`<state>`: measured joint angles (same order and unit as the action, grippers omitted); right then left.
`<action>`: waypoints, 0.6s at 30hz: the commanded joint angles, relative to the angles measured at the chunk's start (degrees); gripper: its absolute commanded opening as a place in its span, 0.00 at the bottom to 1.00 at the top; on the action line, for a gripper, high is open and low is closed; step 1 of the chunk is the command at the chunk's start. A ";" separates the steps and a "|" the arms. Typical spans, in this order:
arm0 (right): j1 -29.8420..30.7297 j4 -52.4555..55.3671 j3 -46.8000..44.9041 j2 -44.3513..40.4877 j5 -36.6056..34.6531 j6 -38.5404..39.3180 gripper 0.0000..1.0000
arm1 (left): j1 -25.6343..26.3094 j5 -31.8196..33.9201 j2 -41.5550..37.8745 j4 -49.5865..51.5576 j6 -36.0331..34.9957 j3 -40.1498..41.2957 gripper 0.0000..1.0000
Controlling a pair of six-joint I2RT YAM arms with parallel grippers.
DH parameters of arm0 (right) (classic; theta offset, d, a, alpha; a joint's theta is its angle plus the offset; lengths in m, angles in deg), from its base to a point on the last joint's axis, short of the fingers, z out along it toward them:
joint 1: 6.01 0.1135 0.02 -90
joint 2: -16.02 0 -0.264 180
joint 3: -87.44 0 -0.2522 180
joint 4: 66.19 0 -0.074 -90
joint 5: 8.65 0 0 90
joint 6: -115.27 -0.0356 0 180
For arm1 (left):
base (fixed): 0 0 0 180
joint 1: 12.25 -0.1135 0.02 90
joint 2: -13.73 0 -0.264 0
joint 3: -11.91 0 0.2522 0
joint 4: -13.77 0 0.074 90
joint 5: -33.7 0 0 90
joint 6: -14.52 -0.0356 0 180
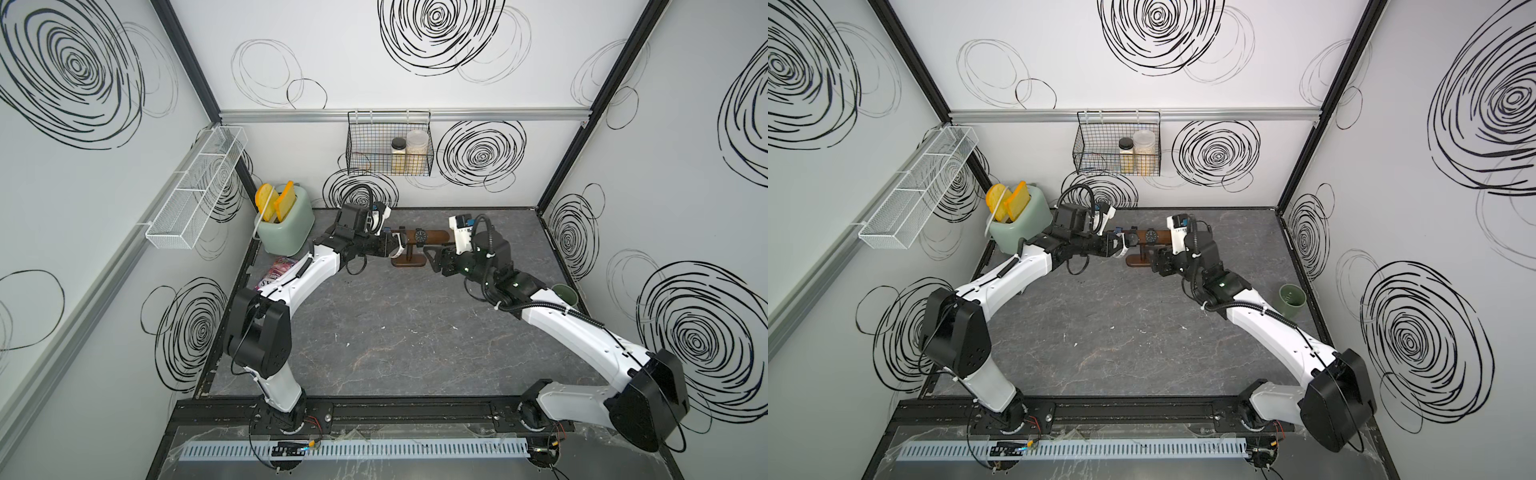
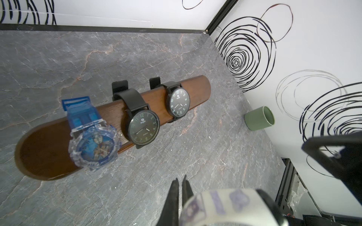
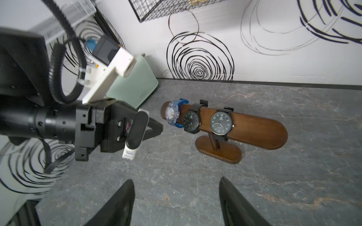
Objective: Place watch on stand
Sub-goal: Pick up the watch at the center of the board.
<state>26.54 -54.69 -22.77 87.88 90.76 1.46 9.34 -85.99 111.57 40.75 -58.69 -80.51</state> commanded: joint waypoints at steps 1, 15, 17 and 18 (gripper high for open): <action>0.10 -6.78 0.23 1.23 15.93 -4.10 0.70 | -0.03 -1.76 -1.56 -3.01 0.45 0.25 0.00; 5.92 -4.24 9.22 10.73 9.50 -3.19 0.68 | 0.71 -1.67 -1.43 -2.80 0.33 0.25 0.00; 5.70 -3.62 9.70 11.19 8.23 -3.02 0.68 | 0.87 -1.42 -1.51 -2.55 0.11 0.20 0.00; 5.62 -3.21 10.07 11.42 7.73 -2.81 0.68 | 0.85 -1.42 -1.51 -2.56 0.08 0.14 0.00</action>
<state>32.34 -59.24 -14.62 98.83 101.23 -2.11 9.77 -86.91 111.57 39.96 -58.34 -80.40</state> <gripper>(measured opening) 0.680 0.086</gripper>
